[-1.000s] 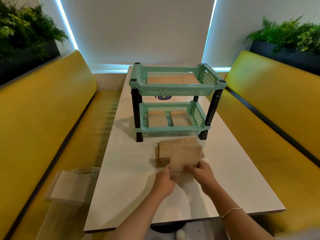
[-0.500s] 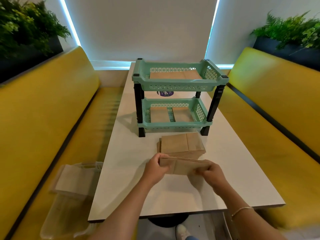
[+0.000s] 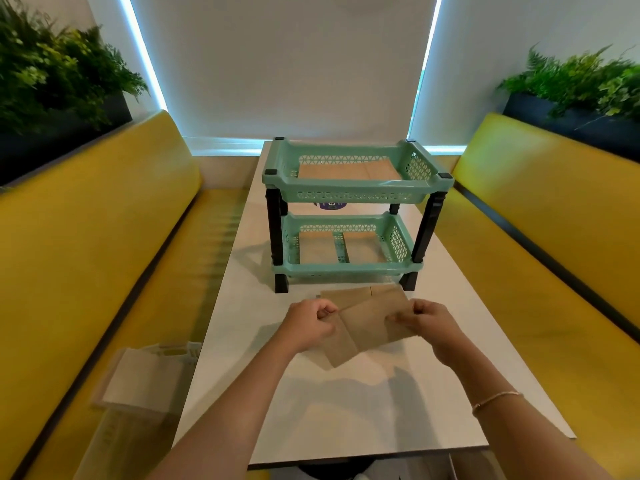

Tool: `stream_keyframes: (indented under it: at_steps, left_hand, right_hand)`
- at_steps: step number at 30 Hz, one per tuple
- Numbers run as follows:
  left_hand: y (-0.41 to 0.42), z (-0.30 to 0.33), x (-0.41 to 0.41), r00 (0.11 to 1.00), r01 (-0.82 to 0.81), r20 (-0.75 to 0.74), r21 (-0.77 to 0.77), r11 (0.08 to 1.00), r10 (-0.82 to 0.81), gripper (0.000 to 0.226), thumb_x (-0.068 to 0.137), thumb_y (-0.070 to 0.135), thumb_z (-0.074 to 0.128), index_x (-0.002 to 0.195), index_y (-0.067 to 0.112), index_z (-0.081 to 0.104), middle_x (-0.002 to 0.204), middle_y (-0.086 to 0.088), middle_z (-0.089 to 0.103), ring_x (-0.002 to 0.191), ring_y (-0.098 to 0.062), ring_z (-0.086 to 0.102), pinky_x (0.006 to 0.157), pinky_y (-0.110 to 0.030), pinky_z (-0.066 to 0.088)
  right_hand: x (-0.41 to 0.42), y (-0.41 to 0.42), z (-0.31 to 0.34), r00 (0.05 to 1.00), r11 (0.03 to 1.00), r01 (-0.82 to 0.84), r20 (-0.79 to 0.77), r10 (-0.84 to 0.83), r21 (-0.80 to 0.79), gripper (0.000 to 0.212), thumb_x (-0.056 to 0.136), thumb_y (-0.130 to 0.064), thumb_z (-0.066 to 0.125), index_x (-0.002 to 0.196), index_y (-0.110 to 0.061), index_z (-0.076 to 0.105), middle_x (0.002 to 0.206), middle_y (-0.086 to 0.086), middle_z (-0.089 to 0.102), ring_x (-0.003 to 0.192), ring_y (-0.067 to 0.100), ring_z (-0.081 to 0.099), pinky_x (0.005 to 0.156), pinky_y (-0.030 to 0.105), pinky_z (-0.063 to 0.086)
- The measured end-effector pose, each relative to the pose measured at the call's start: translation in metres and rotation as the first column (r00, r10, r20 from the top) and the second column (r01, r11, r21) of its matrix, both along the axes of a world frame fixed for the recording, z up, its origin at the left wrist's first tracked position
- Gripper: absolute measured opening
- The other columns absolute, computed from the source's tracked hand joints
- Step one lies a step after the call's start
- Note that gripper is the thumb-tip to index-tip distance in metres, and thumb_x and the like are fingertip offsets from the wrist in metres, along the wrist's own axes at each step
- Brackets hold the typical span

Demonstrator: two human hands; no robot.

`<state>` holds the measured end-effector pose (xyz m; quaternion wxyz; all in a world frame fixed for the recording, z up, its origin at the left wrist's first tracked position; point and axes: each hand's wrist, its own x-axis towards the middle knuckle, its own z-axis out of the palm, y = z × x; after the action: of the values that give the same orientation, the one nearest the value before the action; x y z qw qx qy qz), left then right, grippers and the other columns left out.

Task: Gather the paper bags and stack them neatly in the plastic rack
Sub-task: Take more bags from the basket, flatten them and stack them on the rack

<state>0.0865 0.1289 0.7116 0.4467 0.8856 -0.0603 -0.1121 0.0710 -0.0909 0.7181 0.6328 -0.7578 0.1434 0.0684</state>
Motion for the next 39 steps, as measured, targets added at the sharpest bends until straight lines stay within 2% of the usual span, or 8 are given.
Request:
stream_keyframes:
  at_steps: [4, 8, 13, 18, 22, 27, 31, 39]
  left_hand:
    - [-0.003, 0.01, 0.021, 0.958, -0.201, -0.268, -0.376, 0.904, 0.102, 0.023, 0.081, 0.0, 0.067, 0.095, 0.016, 0.059, 0.097, -0.004, 0.064, 0.087, -0.019, 0.06, 0.066, -0.029, 0.054]
    - [-0.017, 0.009, 0.047, 0.918, -0.327, -0.354, -0.425, 0.844, 0.178, 0.021, 0.082, 0.001, 0.065, 0.094, 0.016, 0.056, 0.101, -0.005, 0.063, 0.091, -0.023, 0.06, 0.075, -0.038, 0.053]
    - [-0.043, 0.007, 0.087, 0.869, -0.452, -0.411, -0.436, 0.778, 0.275, 0.024, 0.083, 0.005, 0.065, 0.102, 0.016, 0.055, 0.106, -0.009, 0.064, 0.092, -0.024, 0.063, 0.064, -0.031, 0.054]
    - [-0.071, 0.015, 0.131, 0.909, -0.415, -0.124, -0.154, 0.897, 0.399, 0.021, 0.085, 0.018, 0.067, 0.105, 0.014, 0.062, 0.103, -0.001, 0.066, 0.089, -0.015, 0.061, 0.063, -0.019, 0.048]
    - [-0.093, 0.011, 0.16, 0.922, -0.384, 0.061, 0.034, 0.923, 0.381, 0.007, 0.088, 0.019, 0.061, 0.09, 0.013, 0.06, 0.096, -0.002, 0.064, 0.081, -0.011, 0.055, 0.052, -0.012, 0.038]
    - [-0.108, -0.003, 0.178, 0.946, -0.321, 0.004, 0.159, 0.934, 0.325, 0.019, 0.091, 0.022, 0.059, 0.101, 0.007, 0.065, 0.102, -0.008, 0.067, 0.092, -0.018, 0.062, 0.07, -0.02, 0.045]
    - [-0.118, -0.012, 0.183, 0.949, -0.278, -0.078, 0.258, 0.925, 0.307, 0.022, 0.093, 0.018, 0.055, 0.111, 0.006, 0.06, 0.114, -0.01, 0.062, 0.103, -0.021, 0.059, 0.077, -0.024, 0.044]
    - [-0.125, -0.015, 0.186, 0.949, -0.258, -0.086, 0.337, 0.905, 0.303, 0.02, 0.095, 0.014, 0.05, 0.111, 0.006, 0.058, 0.113, -0.01, 0.06, 0.102, -0.021, 0.059, 0.082, -0.026, 0.046]
  right_hand:
    - [0.022, 0.003, 0.011, 0.999, 0.984, -0.006, -0.037, 0.013, 0.18, 0.008, 0.08, -0.001, 0.064, 0.086, -0.006, 0.065, 0.086, 0.011, 0.069, 0.076, 0.025, 0.063, 0.069, 0.031, 0.05]
    - [0.048, 0.017, 0.004, 0.995, 0.969, -0.012, -0.089, 0.035, 0.248, 0.018, 0.081, 0.002, 0.063, 0.092, -0.012, 0.06, 0.088, 0.01, 0.063, 0.078, 0.023, 0.059, 0.073, 0.037, 0.051]
    - [0.093, 0.027, 0.007, 0.996, 0.987, 0.059, -0.077, -0.048, 0.152, 0.037, 0.081, 0.007, 0.063, 0.112, -0.008, 0.05, 0.092, 0.009, 0.054, 0.082, 0.025, 0.057, 0.067, 0.037, 0.051]
    - [0.147, 0.025, 0.015, 0.994, 0.979, 0.109, 0.023, -0.107, -0.173, 0.045, 0.082, 0.001, 0.062, 0.119, -0.016, 0.045, 0.095, 0.003, 0.059, 0.085, 0.023, 0.062, 0.074, 0.035, 0.056]
    - [0.179, 0.022, 0.014, 0.989, 0.907, 0.123, 0.12, -0.081, -0.402, 0.041, 0.087, -0.011, 0.055, 0.127, -0.011, 0.045, 0.113, 0.014, 0.063, 0.101, 0.029, 0.06, 0.086, 0.038, 0.05]
    - [0.201, 0.017, 0.003, 0.996, 0.91, 0.086, 0.037, -0.077, -0.406, 0.052, 0.081, -0.005, 0.061, 0.13, -0.008, 0.042, 0.114, 0.013, 0.061, 0.088, 0.022, 0.057, 0.071, 0.03, 0.048]
    - [0.206, 0.014, -0.005, 0.996, 0.88, 0.068, -0.019, -0.087, -0.471, 0.05, 0.081, -0.005, 0.062, 0.128, -0.008, 0.044, 0.116, 0.016, 0.06, 0.105, 0.029, 0.058, 0.081, 0.029, 0.042]
    - [0.215, 0.018, -0.022, 0.994, 0.823, 0.01, -0.087, -0.072, -0.567, 0.042, 0.083, 0.0, 0.055, 0.122, -0.008, 0.044, 0.113, 0.016, 0.061, 0.103, 0.03, 0.059, 0.081, 0.034, 0.047]
